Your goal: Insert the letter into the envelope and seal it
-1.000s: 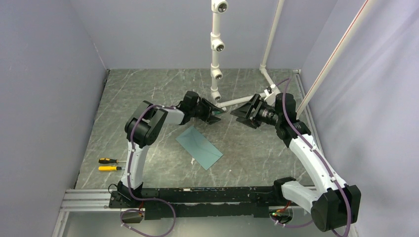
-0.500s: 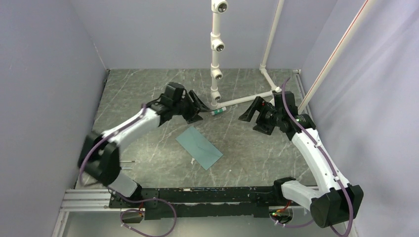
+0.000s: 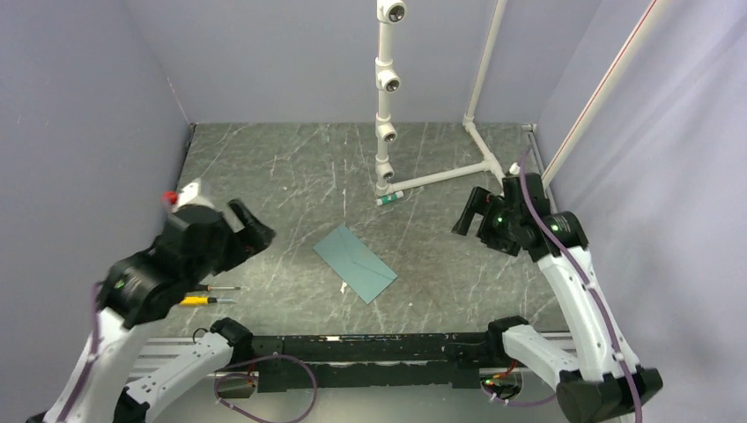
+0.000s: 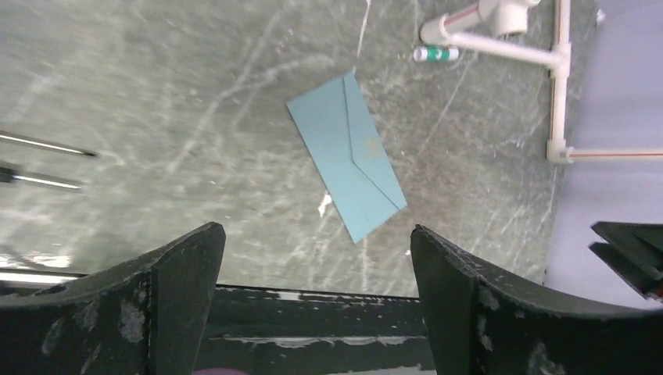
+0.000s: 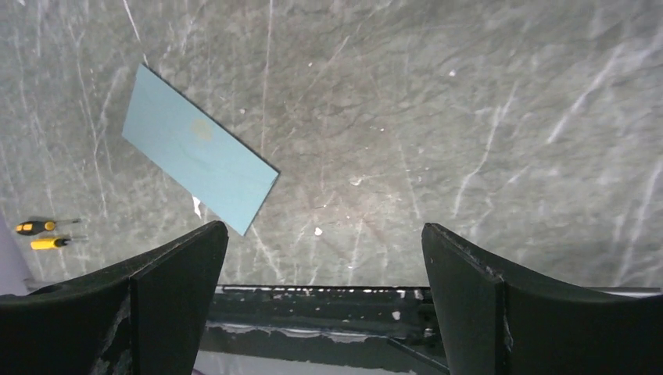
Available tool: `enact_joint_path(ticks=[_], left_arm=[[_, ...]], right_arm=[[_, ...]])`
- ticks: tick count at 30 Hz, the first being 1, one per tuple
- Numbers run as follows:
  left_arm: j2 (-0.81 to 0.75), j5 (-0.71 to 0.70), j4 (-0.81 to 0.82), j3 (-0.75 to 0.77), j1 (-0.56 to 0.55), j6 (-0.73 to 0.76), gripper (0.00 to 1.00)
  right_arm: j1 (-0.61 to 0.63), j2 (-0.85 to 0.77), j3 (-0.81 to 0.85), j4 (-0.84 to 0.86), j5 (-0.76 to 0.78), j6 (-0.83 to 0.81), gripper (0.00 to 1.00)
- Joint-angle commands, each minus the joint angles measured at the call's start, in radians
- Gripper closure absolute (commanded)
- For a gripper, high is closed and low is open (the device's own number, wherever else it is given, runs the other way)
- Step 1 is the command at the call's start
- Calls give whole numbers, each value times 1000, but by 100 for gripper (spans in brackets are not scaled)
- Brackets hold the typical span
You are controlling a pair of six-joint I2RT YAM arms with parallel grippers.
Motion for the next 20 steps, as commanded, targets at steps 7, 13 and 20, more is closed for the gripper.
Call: enact_joint_path(ticks=[7, 13, 20], left_arm=[[-140, -206, -325, 173, -2, 255, 7], [-184, -198, -314, 189, -2, 296, 7], [-163, -155, -290, 170, -2, 308, 7]], right_arm=[[-4, -240, 125, -111, 158, -154, 0], [-3, -251, 218, -152, 173, -165, 0], [-4, -274, 217, -143, 94, -179, 0]])
